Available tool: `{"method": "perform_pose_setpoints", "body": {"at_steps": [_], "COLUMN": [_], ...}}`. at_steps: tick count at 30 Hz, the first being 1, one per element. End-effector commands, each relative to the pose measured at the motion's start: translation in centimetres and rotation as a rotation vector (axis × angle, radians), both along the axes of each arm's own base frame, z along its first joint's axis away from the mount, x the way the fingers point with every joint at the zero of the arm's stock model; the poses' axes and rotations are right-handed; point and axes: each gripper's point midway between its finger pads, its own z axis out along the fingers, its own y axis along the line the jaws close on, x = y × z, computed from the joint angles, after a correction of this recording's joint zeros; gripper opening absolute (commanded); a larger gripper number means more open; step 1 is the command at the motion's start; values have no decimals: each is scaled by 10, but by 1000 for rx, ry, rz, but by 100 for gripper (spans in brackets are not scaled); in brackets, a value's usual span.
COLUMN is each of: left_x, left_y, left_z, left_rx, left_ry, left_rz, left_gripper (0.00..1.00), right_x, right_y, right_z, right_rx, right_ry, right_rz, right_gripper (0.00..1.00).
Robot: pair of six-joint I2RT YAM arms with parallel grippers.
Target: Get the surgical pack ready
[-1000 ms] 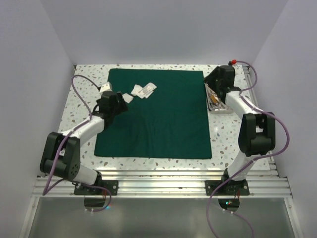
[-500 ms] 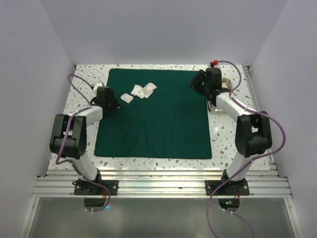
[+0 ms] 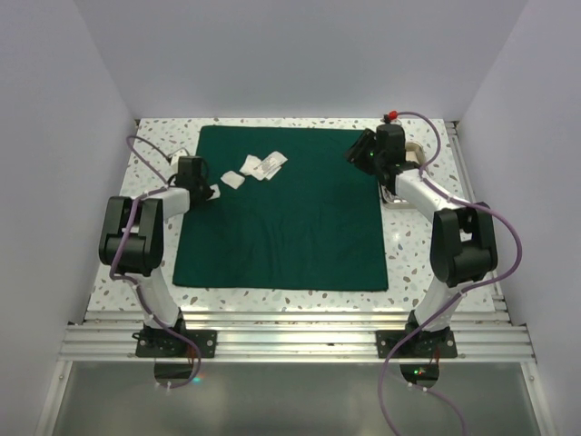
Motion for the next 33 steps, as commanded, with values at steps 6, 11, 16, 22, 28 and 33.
{"method": "perform_pose_setpoints", "body": {"at_steps": [6, 11, 16, 22, 28, 33], "left_x": [13, 7, 2, -8, -20, -35], "left_y": [-1, -4, -25, -45, -66, -98], "left_z": [10, 18, 41, 81, 114, 142], "left_rx": [-21, -34, -115, -186, -247, -275], "left_ry": [-48, -65, -114, -184, -233, -262], "left_rz": [-10, -27, -117, -220, -329, -430], "left_gripper": [1, 0, 0, 0, 0, 0], "right_x": [5, -2, -4, -22, -33, -37], "right_y": [14, 71, 135, 195, 233, 220], "right_z": [7, 8, -1, -12, -5, 3], "right_rx": [17, 59, 119, 213, 266, 199], "right_ry": [-32, -27, -3, -17, -69, -82], "right_rz": [66, 272, 431, 620, 756, 718], "right_gripper": [45, 44, 44, 44, 45, 47]}}
